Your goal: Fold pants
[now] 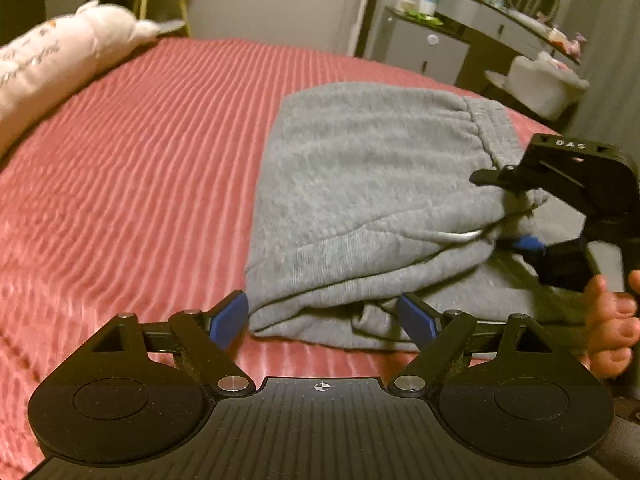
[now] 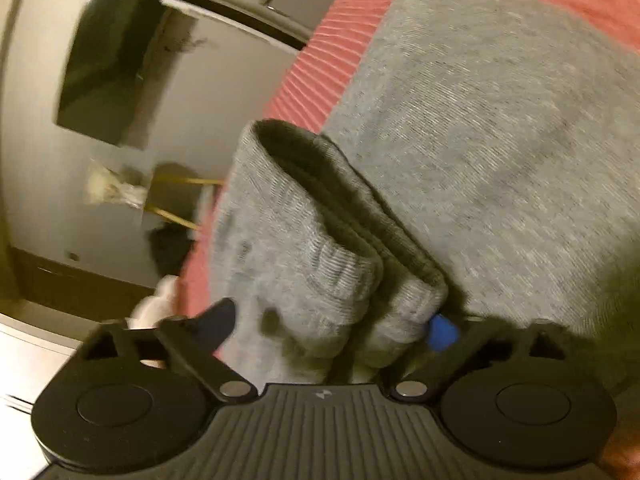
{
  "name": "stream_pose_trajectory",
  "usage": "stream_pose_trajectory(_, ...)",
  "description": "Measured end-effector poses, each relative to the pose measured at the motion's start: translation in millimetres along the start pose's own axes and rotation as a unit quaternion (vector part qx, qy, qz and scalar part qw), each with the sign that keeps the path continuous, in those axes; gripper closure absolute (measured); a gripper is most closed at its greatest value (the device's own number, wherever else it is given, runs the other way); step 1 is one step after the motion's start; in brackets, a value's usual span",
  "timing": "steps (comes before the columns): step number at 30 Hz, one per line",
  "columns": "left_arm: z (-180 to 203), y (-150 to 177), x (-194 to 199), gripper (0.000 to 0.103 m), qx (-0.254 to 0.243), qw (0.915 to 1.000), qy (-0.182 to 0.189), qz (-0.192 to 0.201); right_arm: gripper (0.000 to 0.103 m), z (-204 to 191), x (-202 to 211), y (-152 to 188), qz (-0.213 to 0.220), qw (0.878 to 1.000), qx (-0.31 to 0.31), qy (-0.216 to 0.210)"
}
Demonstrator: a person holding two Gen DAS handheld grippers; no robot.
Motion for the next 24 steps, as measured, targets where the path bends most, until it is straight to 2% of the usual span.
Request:
stream_pose_trajectory(3,1,0,1,0.015,0.01,0.9999,0.005,0.004,0.057,-21,18,3,0.018,0.999,0.008,-0.032)
stream_pose_trajectory(5,5,0,2,0.015,0.003,0.9999,0.004,0.016,0.059,-44,35,5,0.032,0.997,0.032,-0.061)
stream_pose_trajectory(8,10,-3,8,0.014,-0.004,0.9983,0.003,0.057,0.062,-77,57,7,0.043,0.991,0.059,-0.112)
stream_pose_trajectory(10,11,-4,6,0.015,-0.006,0.9979,-0.013,0.063,0.062,-87,71,6,0.058,0.987,0.073,-0.13)
stream_pose_trajectory(13,4,-3,-2,0.034,0.011,0.9983,-0.035,0.044,0.062,-94,92,2,0.082,0.982,0.075,-0.155)
stream_pose_trajectory(14,1,-3,-4,0.046,0.022,0.9984,-0.035,0.039,0.062,-94,99,-1,0.09,0.98,0.071,-0.161)
stream_pose_trajectory(16,-4,-4,-2,0.056,0.045,0.9979,0.001,0.046,0.062,-92,114,-4,0.109,0.977,0.075,-0.169)
stream_pose_trajectory(17,-3,-5,2,0.065,0.044,0.9973,0.015,0.056,0.062,-86,123,-6,0.121,0.975,0.077,-0.168)
stream_pose_trajectory(19,9,-5,8,0.066,0.004,0.9973,0.009,0.073,0.062,-83,128,-4,0.146,0.973,0.086,-0.154)
stream_pose_trajectory(20,17,-3,8,0.061,-0.021,0.9974,-0.004,0.069,0.062,-73,134,-3,0.159,0.973,0.091,-0.143)
stream_pose_trajectory(22,25,1,3,0.044,-0.038,0.998,-0.025,0.044,0.06,-49,137,-4,0.165,0.975,0.092,-0.117)
stream_pose_trajectory(23,23,1,1,0.034,-0.034,0.9982,-0.035,0.036,0.054,-32,135,-5,0.168,0.978,0.083,-0.09)
stream_pose_trajectory(24,21,1,0,0.031,-0.026,0.9985,-0.037,0.032,0.046,-16,134,-8,0.168,0.981,0.071,-0.066)
Point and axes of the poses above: each gripper's, at about its wrist camera, not at the fingertips, and x roughly against the way its jaws point, z to its right, y to its underside, the point moved 3 cm from there along -x, roughly the way its jaws point, and after that the axes turned 5 degrees about -x, right-handed, at the moved point
